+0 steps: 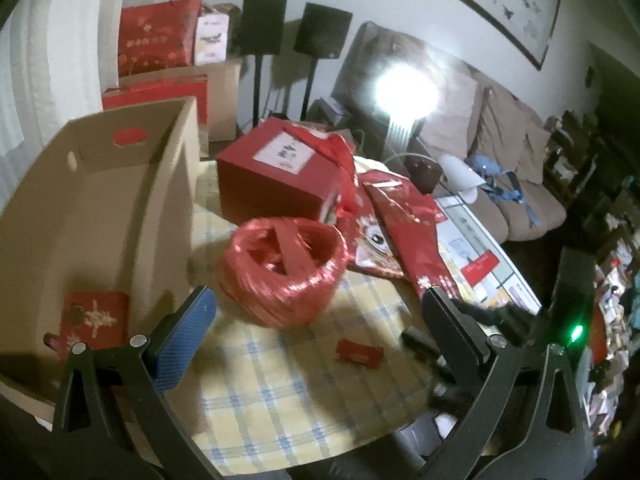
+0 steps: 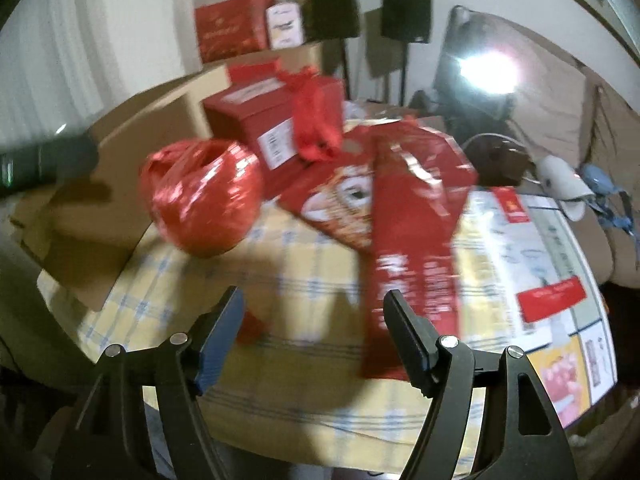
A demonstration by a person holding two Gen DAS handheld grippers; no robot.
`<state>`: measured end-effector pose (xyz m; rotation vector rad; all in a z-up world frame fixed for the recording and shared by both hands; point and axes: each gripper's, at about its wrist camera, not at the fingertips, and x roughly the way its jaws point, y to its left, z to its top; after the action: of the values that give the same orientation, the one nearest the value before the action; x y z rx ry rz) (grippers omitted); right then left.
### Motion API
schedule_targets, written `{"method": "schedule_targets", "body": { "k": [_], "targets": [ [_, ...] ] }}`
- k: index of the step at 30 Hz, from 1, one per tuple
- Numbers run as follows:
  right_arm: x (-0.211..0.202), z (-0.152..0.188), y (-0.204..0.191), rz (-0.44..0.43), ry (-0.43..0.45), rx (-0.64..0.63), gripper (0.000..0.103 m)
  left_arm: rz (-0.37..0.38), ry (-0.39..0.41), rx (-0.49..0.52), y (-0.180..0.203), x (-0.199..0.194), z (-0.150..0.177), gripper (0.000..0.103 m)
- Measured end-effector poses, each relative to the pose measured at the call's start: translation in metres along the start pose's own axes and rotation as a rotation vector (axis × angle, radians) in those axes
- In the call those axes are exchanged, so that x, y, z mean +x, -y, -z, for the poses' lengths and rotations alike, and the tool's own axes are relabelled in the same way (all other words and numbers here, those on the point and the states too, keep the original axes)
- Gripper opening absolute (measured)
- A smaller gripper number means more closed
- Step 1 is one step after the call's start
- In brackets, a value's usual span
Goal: Organize objects
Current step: 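Move the left tool toward the small red candy packet on the cloth, then close the left tool on the red candy packet and lift it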
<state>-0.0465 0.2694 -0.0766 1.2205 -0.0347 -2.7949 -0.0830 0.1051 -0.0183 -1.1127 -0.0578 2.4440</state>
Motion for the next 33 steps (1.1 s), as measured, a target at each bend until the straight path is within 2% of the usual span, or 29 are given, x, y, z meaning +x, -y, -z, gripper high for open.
{"method": "schedule_targets", "body": {
  "k": [4, 13, 22, 33],
  "targets": [
    [-0.013, -0.003, 0.025, 0.050, 0.017, 0.053, 0.074, 0.017, -0.027, 0.021, 0.013, 0.006, 0.010, 0.101],
    [-0.024, 0.001, 0.063, 0.106, 0.027, 0.150, 0.074, 0.017, -0.099, 0.057, 0.038, 0.034, 0.036, 0.086],
    [-0.020, 0.006, 0.070, 0.107, 0.019, 0.169, 0.074, 0.009, -0.141, 0.057, 0.040, 0.066, 0.053, 0.057],
    [-0.011, 0.008, 0.065, 0.097, 0.007, 0.173, 0.074, -0.010, -0.174, 0.065, 0.035, 0.094, 0.066, 0.054]
  ]
}}
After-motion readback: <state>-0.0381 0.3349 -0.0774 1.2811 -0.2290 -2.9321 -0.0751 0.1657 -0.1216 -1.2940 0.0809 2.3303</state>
